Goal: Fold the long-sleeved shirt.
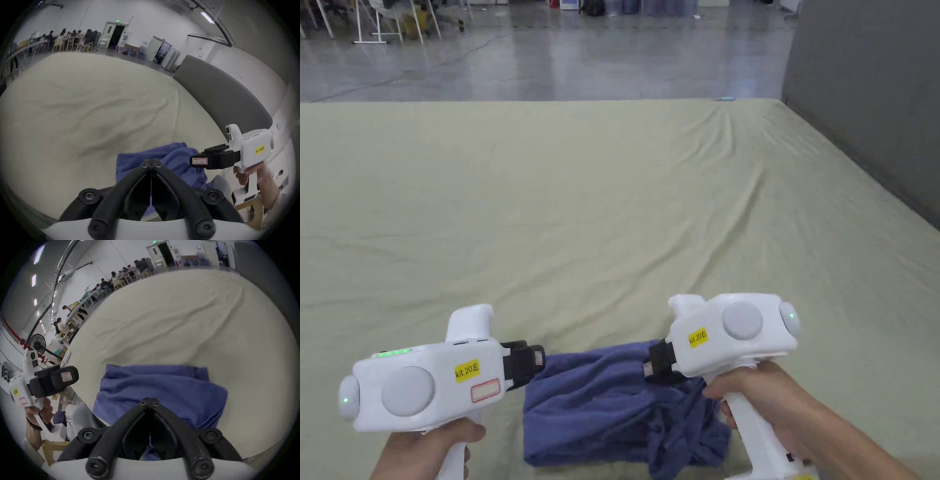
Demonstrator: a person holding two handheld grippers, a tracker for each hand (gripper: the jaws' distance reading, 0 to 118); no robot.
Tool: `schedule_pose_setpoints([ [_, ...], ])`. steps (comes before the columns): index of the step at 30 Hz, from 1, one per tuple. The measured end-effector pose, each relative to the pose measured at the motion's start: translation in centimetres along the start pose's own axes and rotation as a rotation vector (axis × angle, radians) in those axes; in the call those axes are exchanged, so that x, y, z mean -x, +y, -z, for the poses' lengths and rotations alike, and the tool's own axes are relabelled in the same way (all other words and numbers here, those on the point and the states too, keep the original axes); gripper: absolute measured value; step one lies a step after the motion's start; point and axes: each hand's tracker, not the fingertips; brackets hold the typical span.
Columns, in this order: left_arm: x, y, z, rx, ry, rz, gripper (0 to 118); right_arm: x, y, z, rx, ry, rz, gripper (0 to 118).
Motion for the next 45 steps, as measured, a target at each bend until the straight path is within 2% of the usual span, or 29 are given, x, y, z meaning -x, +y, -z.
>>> schedule_pose_setpoints([
  [3,1.5,-0.9,0.7,0.028,-0.028,-0.073,0,-2.3,-0.9,1.2,0.066,-0.045,0.033,0],
  [4,2.8,-1.0,1.1,0.036,-0.049,-0.111,3,-3.2,-1.2,1.4,0.079,-0.078,0.028,0],
  [5,3.3,-1.0,1.4,0.045,-0.07,-0.148,24,-4.1,-1.4,1.3,0.077,-0.092,0.019,0],
  [6,3.8,-1.0,1.7,0.063,-0.084,-0.173,60,-4.8,-1.4,1.0,0.06,-0.068,0.041,0],
  [7,4.1,-1.0,2.2,0.087,-0.098,-0.2,85,-5.7,-1.5,0.7,0.06,-0.035,0.1,0],
  [8,3.0,-1.1,2.1,0.109,-0.106,-0.22,99,-6.2,-1.4,0.6,0.069,-0.018,0.14,0],
  [9,3.2,-1.1,2.5,0.116,-0.108,-0.232,102,-6.5,-1.3,0.6,0.069,-0.031,0.126,0],
  [17,5.7,-1.6,8.6,0.202,-0.214,-0.39,101,-6.6,-1.7,0.6,0.05,-0.017,0.107,0],
  [20,3.6,-2.3,9.4,0.182,-0.189,-0.297,99,-6.7,-1.7,0.7,0.047,-0.016,0.107,0],
  [21,2.9,-2.5,9.5,0.167,-0.192,-0.259,74,-6.7,-1.8,0.7,0.045,-0.016,0.107,0],
  [22,2.4,-2.5,9.6,0.169,-0.166,-0.224,33,-6.7,-1.8,0.7,0.045,-0.017,0.106,0],
  [23,1.9,-2.7,10.0,0.196,-0.183,-0.208,8,-6.6,-1.8,0.7,0.045,-0.015,0.105,0],
  [27,-0.1,-2.4,9.0,0.18,-0.128,-0.089,8,-6.2,-1.7,0.9,0.048,-0.032,0.093,0],
  [31,0.7,-1.1,6.8,0.138,-0.141,-0.123,8,-4.5,-1.2,-0.2,0.036,-0.074,0.078,0],
  [33,1.3,-0.1,5.5,0.114,-0.15,-0.122,8,-2.6,-0.7,-1.6,-0.039,-0.115,0.03,0],
  [37,3.0,1.8,3.0,0.094,-0.114,-0.083,8,2.9,1.3,-3.7,-0.208,-0.13,-0.088,0],
  [41,7.1,4.2,-0.6,0.066,-0.038,-0.021,8,9.7,4.2,-2.2,-0.391,-0.188,-0.243,0],
  [43,10.3,5.1,-3.0,0.03,0.031,0.003,8,13.3,5.3,-0.6,-0.438,-0.181,-0.291,0],
  [45,14.0,6.2,-6.0,0.023,0.067,-0.025,8,16.7,6.3,1.5,-0.445,-0.128,-0.31,0],
])
